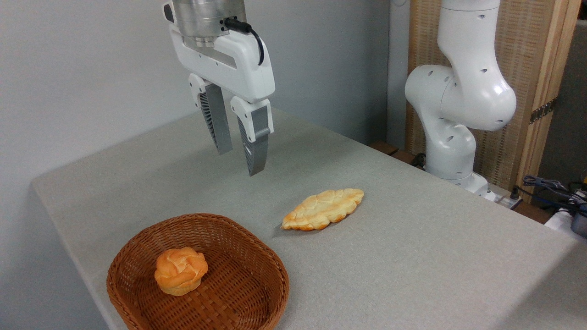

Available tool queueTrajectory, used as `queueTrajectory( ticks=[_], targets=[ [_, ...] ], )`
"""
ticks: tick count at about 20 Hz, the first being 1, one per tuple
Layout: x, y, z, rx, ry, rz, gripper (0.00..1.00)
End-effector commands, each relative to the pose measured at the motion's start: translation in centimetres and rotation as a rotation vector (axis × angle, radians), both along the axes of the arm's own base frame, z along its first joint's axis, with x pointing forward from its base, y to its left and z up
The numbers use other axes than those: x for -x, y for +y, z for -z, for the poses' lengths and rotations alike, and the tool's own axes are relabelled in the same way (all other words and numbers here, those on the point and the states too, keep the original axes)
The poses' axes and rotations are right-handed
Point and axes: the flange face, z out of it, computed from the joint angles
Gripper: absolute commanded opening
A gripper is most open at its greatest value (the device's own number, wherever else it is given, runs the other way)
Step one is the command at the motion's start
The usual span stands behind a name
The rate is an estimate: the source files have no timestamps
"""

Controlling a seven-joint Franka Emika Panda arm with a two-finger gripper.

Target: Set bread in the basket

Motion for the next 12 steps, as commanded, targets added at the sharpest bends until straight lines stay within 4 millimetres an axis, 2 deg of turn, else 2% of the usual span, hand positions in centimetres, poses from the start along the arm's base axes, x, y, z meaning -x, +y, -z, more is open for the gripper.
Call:
queueTrajectory(
  ticks=[1,12],
  targets=[
    [-0.52,0.19,0.21,-0.026,0.013,-0.012,1.0],
    [-0.55,0.4,0.2,-0.038,0.011,-0.01,1.0]
  ],
)
